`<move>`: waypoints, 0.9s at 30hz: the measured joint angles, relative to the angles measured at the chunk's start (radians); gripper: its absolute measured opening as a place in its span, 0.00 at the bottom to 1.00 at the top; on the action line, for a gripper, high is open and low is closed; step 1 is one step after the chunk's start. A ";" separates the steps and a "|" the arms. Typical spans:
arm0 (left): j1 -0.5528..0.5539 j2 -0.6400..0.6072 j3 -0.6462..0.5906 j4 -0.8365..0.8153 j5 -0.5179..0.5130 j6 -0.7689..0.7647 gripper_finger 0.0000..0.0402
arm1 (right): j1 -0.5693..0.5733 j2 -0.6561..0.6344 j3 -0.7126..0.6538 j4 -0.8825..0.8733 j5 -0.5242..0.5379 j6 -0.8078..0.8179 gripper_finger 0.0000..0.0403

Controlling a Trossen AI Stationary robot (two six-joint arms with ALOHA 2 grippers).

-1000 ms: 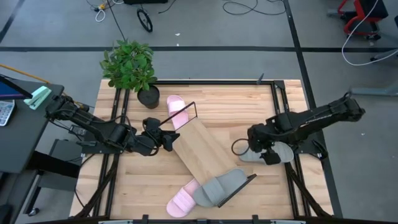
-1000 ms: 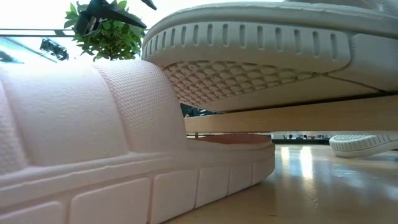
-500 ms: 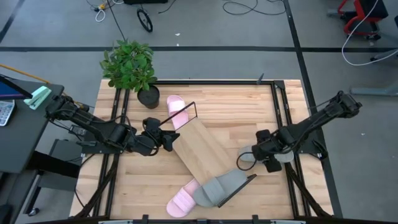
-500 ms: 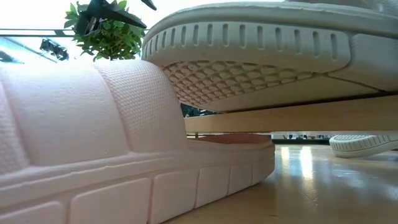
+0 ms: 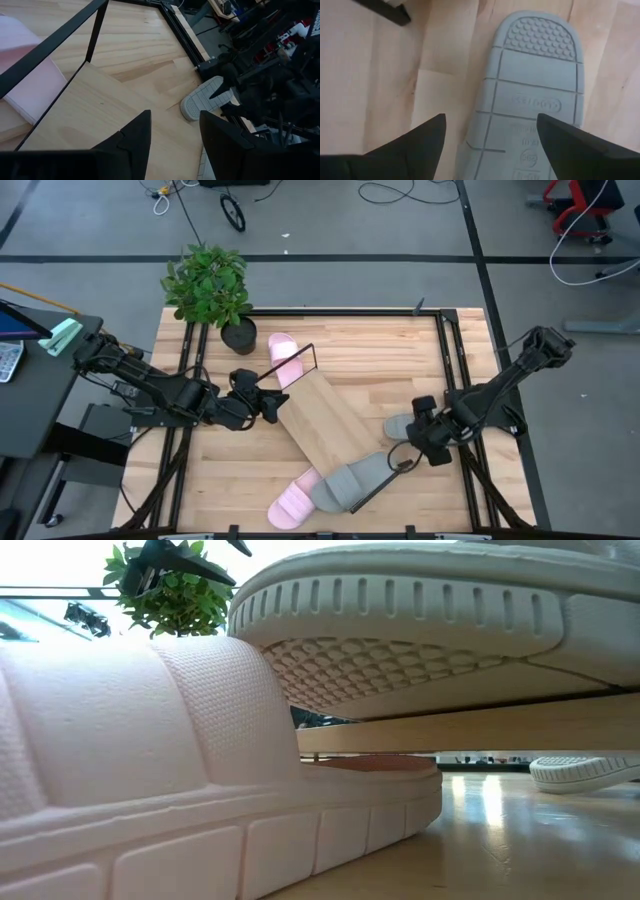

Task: Pick and place slides into the shelf
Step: Put the gray slide on the shelf

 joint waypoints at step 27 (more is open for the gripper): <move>0.000 0.000 0.000 -0.024 0.001 -0.026 0.43 | 0.049 0.163 0.001 0.025 0.039 0.105 0.08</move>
